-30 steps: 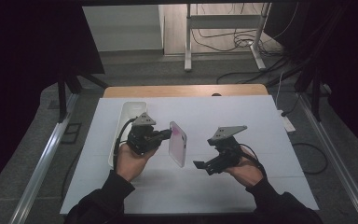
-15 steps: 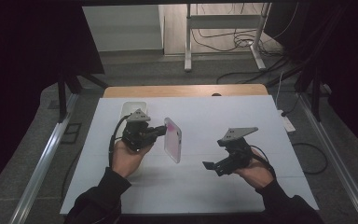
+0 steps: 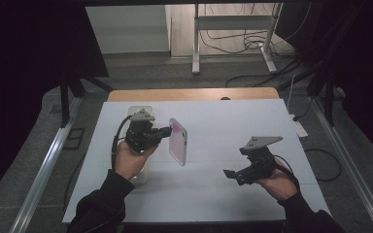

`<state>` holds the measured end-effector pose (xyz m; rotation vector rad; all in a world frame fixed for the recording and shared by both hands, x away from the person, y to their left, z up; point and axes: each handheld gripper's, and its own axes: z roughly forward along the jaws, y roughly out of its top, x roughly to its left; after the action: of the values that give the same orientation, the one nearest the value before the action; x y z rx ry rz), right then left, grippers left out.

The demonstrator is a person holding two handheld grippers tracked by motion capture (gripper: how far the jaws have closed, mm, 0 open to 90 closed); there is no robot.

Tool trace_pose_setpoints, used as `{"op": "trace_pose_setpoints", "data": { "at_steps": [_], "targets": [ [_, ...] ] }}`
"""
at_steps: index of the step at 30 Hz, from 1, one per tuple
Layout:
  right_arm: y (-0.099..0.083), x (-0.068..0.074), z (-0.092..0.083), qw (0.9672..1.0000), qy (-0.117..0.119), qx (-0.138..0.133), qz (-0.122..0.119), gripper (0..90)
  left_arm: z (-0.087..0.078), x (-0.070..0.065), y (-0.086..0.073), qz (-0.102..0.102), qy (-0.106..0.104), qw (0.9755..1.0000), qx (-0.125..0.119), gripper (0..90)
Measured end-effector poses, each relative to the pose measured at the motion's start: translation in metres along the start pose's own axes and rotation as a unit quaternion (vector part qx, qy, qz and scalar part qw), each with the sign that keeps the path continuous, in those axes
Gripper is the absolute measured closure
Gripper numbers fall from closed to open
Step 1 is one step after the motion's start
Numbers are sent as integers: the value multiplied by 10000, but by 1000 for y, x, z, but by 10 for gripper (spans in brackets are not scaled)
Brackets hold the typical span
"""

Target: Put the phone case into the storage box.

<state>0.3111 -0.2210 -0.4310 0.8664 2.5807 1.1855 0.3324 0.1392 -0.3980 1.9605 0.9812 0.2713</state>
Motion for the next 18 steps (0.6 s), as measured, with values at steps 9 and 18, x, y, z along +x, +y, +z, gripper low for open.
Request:
{"op": "trace_pose_setpoints", "data": {
  "at_steps": [9, 18],
  "targets": [
    [-16, -10, -16, 9995, -257, -35, 164, 0, 2, 7, 5, -35, 66, 10000, 60, 883],
    [-30, -17, -32, 9984, -426, -75, 351, 0, -2, 15, 14, -52, 163, 9998, 34, 883]
  ]
}}
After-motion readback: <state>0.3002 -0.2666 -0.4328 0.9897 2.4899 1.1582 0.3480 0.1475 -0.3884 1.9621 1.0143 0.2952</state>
